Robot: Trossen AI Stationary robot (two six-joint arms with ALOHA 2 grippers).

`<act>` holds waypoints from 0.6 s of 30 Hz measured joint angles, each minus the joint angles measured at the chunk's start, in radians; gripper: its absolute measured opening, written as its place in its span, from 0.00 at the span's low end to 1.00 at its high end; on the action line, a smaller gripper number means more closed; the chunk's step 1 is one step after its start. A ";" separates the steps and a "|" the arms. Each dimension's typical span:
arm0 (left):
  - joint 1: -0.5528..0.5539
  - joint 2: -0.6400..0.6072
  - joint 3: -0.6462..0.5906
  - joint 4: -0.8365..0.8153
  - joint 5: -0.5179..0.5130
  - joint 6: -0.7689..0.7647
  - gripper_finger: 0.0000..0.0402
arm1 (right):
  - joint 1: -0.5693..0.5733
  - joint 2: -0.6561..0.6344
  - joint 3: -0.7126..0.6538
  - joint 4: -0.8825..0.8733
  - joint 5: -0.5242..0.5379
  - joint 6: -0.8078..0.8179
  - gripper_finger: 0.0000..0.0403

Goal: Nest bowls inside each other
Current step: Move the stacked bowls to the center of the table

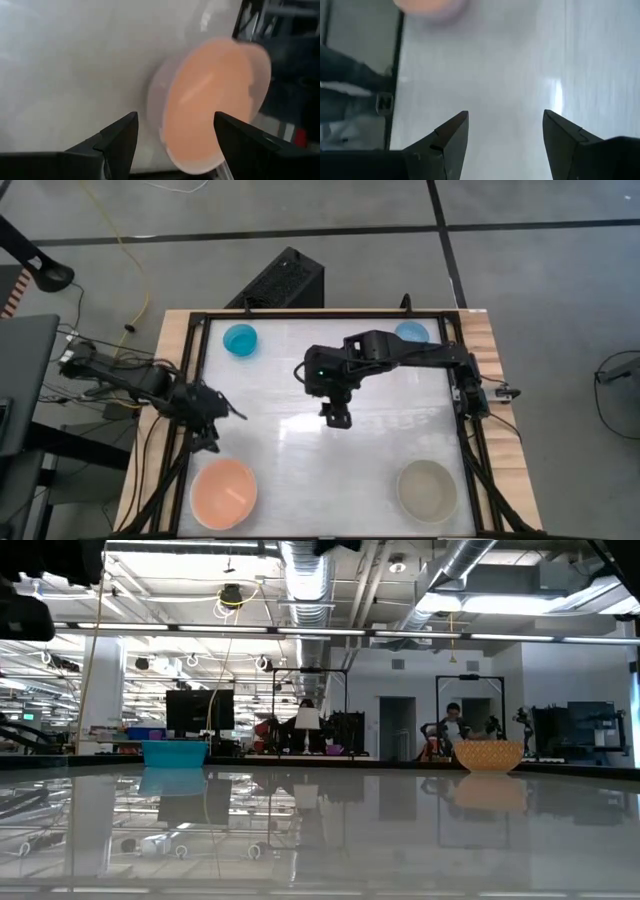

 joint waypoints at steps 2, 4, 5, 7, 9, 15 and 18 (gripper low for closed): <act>-0.051 0.023 -0.007 0.013 -0.004 -0.024 0.62 | 0.006 0.000 0.000 -0.058 0.013 0.010 0.55; -0.101 0.048 -0.013 0.014 -0.012 -0.045 0.62 | 0.009 0.000 0.000 -0.099 0.020 0.019 0.55; -0.126 0.061 -0.014 0.013 -0.026 -0.052 0.62 | 0.011 0.000 0.000 -0.113 0.020 0.025 0.55; -0.174 0.087 -0.018 0.016 -0.063 -0.068 0.62 | 0.015 -0.004 0.000 -0.134 0.021 0.035 0.55; -0.211 0.113 -0.028 0.012 -0.100 -0.084 0.62 | 0.015 -0.008 0.000 -0.144 0.023 0.046 0.55; -0.283 0.214 -0.031 0.093 -0.201 -0.103 0.62 | 0.014 -0.054 0.000 -0.145 0.054 0.077 0.55; -0.296 0.274 -0.031 0.150 -0.205 -0.103 0.62 | 0.014 -0.084 0.000 -0.145 0.088 0.091 0.55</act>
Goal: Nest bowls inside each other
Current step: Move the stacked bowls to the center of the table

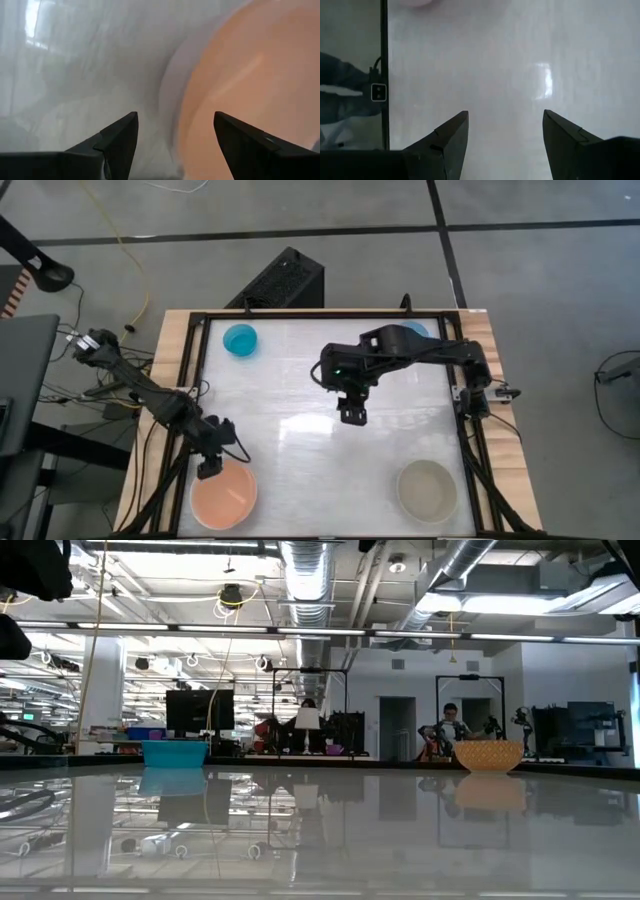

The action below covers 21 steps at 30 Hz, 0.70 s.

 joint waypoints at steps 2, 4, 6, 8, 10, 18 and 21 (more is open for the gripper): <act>-0.005 0.046 0.000 0.013 0.003 -0.001 0.61 | 0.000 -0.023 0.000 0.001 0.019 0.013 0.55; -0.008 0.095 0.000 0.024 0.028 0.009 0.56 | 0.000 -0.050 0.000 0.000 0.039 0.029 0.55; -0.009 0.140 0.000 0.046 0.044 0.031 0.48 | 0.002 -0.075 0.000 0.000 0.062 0.045 0.55; -0.009 0.175 0.000 0.085 0.045 0.049 0.36 | 0.005 -0.100 0.000 0.001 0.083 0.063 0.55; -0.001 0.203 -0.001 0.118 0.028 0.062 0.20 | 0.010 -0.125 0.000 0.000 0.109 0.084 0.55; 0.139 0.228 0.000 0.248 -0.105 0.079 0.07 | 0.055 -0.204 0.000 -0.010 0.188 0.147 0.55; 0.228 0.231 0.000 0.292 -0.141 0.106 0.07 | 0.082 -0.212 0.000 -0.032 0.193 0.175 0.55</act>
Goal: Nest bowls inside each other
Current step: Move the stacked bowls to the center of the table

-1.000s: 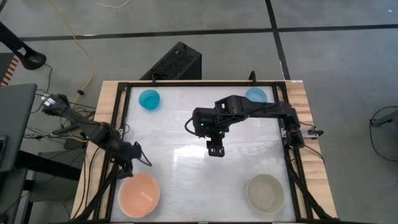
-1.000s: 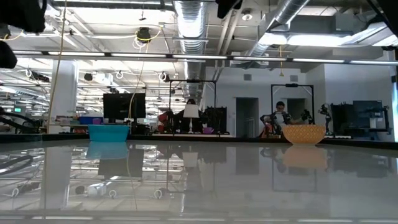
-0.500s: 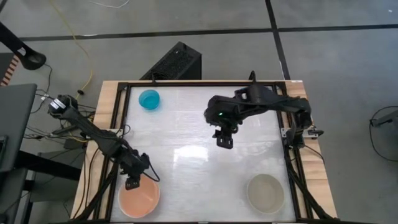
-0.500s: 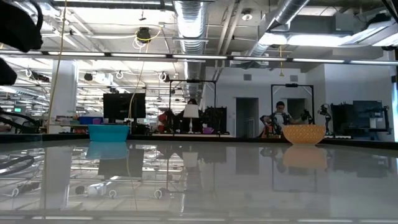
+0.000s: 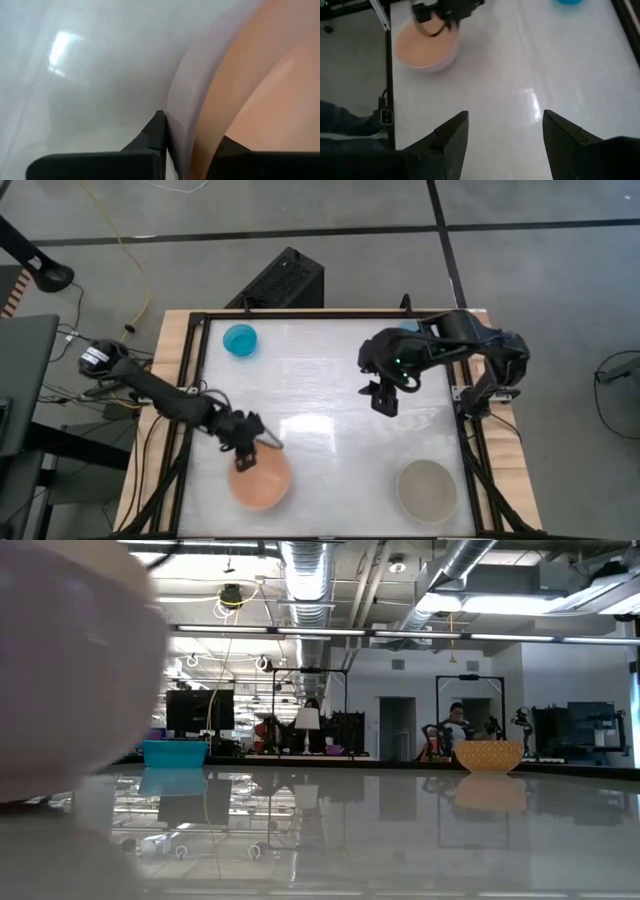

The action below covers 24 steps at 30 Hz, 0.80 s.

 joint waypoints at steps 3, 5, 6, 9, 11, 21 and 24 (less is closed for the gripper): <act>0.099 0.000 -0.003 0.057 -0.039 0.034 0.07 | 0.031 -0.001 0.000 -0.024 0.000 0.028 0.55; 0.169 0.000 -0.003 0.104 -0.048 0.053 0.07 | 0.054 -0.001 0.000 -0.024 0.000 0.044 0.55; 0.202 0.000 -0.003 0.127 -0.053 0.057 0.07 | 0.067 -0.001 0.000 -0.024 0.001 0.051 0.55; 0.298 0.008 -0.003 0.192 -0.059 0.073 0.07 | 0.101 -0.001 0.000 -0.025 0.032 0.082 0.55; 0.352 0.030 -0.003 0.236 -0.044 0.079 0.07 | 0.124 -0.001 0.000 -0.025 0.058 0.102 0.55; 0.417 0.293 0.028 0.412 0.157 0.063 0.14 | 0.214 -0.001 0.000 -0.025 0.112 0.216 0.55; 0.413 0.339 0.054 0.438 0.161 0.066 0.14 | 0.244 -0.001 0.000 -0.025 0.134 0.247 0.55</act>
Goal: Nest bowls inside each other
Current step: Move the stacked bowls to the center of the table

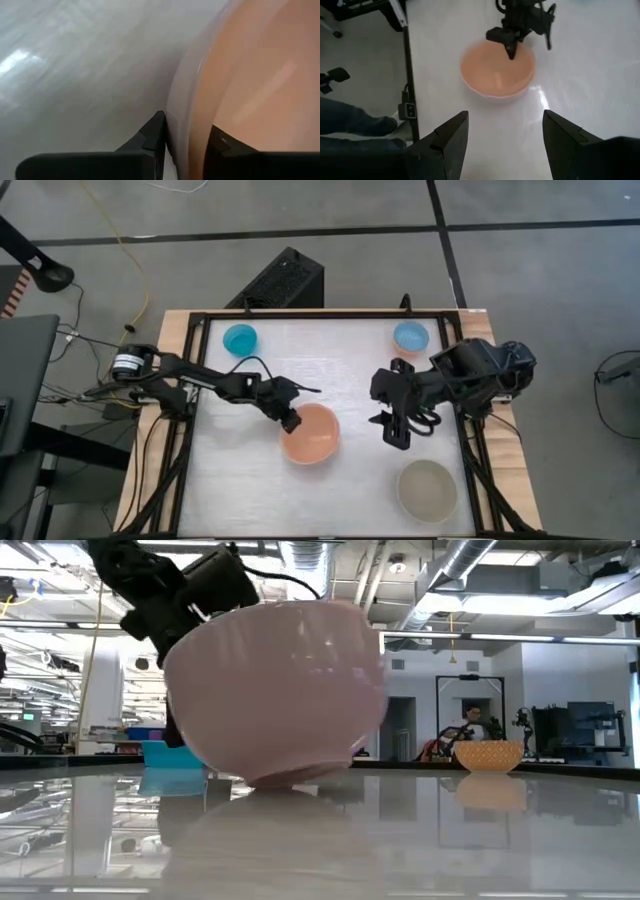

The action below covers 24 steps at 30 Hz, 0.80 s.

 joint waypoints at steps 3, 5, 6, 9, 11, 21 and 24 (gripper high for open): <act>0.002 0.007 0.027 0.009 -0.017 0.014 0.15 | 0.030 0.000 0.000 0.000 0.028 0.029 0.55; 0.007 0.004 0.043 0.004 -0.030 0.044 0.16 | 0.048 0.000 0.000 -0.001 0.050 0.048 0.55; 0.011 0.001 0.053 -0.002 -0.037 0.055 0.16 | 0.056 0.000 0.000 0.000 0.060 0.058 0.55; 0.019 -0.003 0.076 -0.001 -0.061 0.085 0.18 | 0.077 0.000 0.000 0.000 0.087 0.073 0.55; 0.021 -0.009 0.083 -0.018 -0.061 0.095 0.20 | 0.088 0.000 0.000 0.000 0.101 0.084 0.55; 0.025 -0.052 0.088 -0.041 -0.060 0.116 0.44 | 0.136 -0.004 -0.080 -0.001 0.127 0.145 0.55; 0.043 -0.086 0.088 -0.042 -0.063 0.125 0.51 | 0.160 -0.006 -0.160 -0.002 0.124 0.192 0.55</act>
